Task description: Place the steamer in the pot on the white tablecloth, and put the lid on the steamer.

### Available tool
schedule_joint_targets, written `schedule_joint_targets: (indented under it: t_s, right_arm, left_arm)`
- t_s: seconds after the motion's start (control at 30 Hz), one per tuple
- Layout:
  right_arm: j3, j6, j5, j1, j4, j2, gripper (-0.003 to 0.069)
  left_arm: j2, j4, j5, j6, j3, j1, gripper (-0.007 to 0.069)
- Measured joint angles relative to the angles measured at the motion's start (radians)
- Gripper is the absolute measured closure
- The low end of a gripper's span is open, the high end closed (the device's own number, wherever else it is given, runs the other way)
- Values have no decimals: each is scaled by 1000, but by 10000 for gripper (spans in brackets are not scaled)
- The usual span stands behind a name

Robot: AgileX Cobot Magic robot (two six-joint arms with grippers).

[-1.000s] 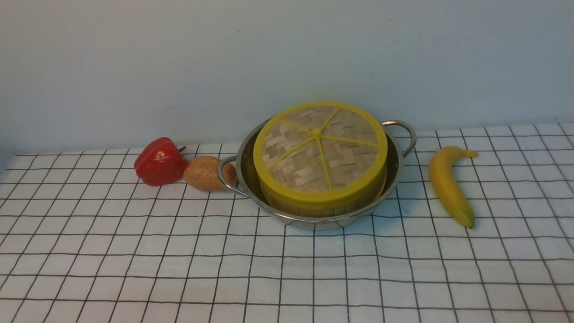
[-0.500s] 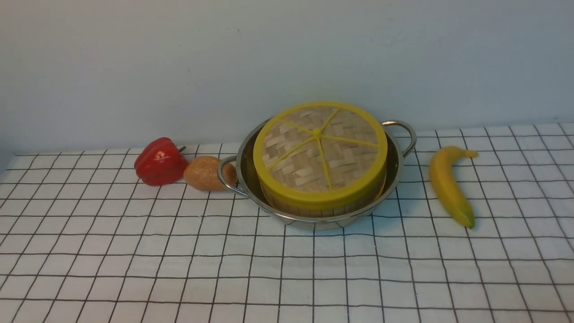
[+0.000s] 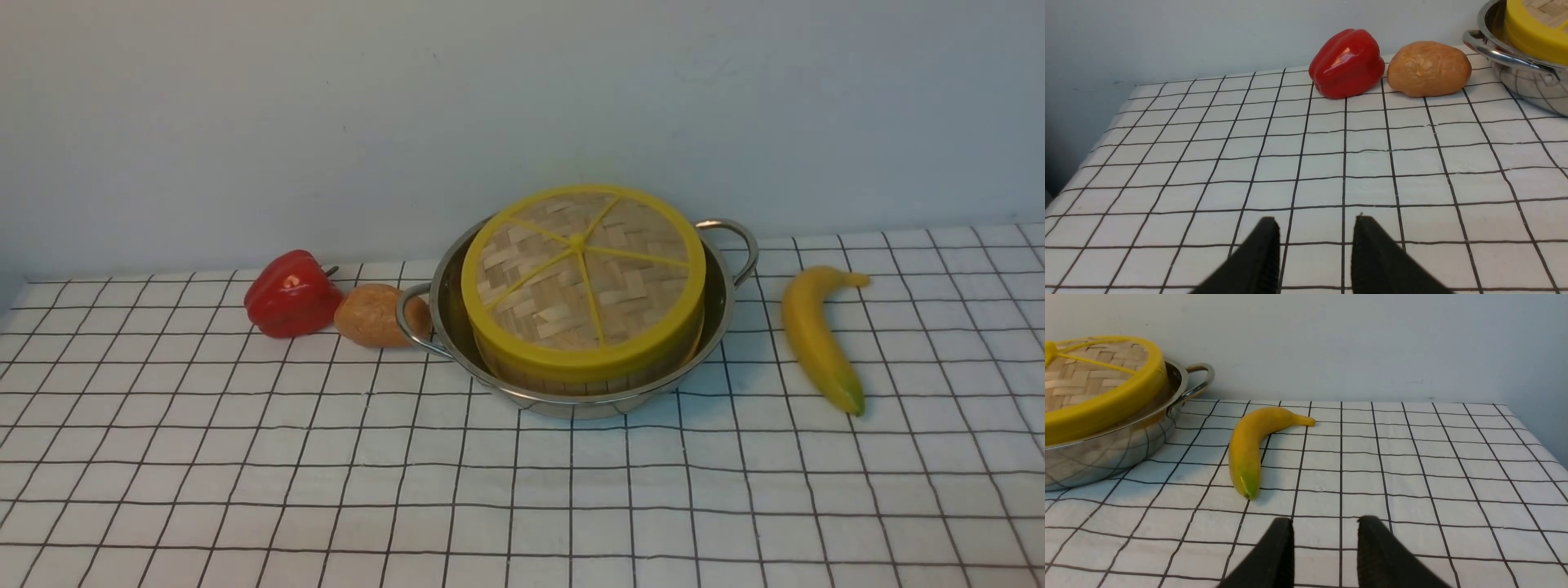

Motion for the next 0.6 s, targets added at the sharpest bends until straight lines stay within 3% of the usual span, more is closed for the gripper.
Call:
schedule_joint_targets:
  t_s: [0.6]
  right_arm:
    - [0,-1,-2,0,0,0,416]
  left_arm:
    - [0,0,0,0,0,-22,382]
